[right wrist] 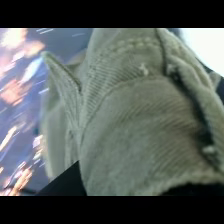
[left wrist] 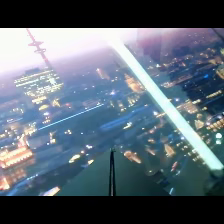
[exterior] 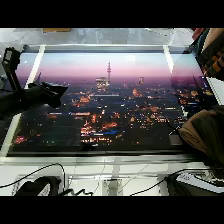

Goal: Fold the clothes and pants, and hang the long-sleeved shirts on hangers.

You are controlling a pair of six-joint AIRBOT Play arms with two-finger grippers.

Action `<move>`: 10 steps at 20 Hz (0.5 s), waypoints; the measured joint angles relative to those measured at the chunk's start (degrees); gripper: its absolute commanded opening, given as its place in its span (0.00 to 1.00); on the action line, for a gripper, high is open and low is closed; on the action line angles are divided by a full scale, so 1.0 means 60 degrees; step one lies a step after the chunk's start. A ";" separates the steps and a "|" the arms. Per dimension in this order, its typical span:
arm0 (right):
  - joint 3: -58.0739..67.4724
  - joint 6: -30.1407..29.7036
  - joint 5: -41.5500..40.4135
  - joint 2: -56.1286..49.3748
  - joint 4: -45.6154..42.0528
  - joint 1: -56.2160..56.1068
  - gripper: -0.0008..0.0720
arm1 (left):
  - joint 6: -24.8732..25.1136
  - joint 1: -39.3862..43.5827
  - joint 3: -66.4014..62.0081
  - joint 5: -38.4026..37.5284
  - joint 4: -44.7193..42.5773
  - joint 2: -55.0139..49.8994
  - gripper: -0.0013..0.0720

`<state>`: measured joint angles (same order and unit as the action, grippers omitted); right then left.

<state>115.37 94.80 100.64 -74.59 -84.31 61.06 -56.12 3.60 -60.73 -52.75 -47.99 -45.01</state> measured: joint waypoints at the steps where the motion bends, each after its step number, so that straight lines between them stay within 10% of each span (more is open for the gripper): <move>1: -0.0055 0.0044 0.0106 -0.0007 -0.0080 0.0554 0.10 | 0.0000 0.0000 0.0000 0.0000 0.0000 0.0000 0.04; 5: -0.0696 0.0135 0.0554 -0.0011 -0.0255 0.1963 0.11 | 0.0007 0.0000 0.0000 0.0007 -0.0004 0.0000 0.04; 6: -0.0896 0.0146 0.0590 -0.0011 -0.0226 0.2127 0.29 | 0.0007 0.0000 0.0000 0.0007 -0.0004 0.0000 0.04; 8: -0.1239 0.0164 0.0656 -0.0011 -0.0226 0.2335 0.96 | 0.0007 0.0000 0.0000 0.0007 -0.0004 0.0000 0.04; 10: -0.1472 0.0168 0.0718 -0.0011 -0.0211 0.2437 0.93 | 0.0007 0.0000 0.0000 0.0007 -0.0004 0.0000 0.04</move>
<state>106.54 95.81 104.95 -74.65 -85.58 75.68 -56.07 3.60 -60.73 -52.71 -48.01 -45.01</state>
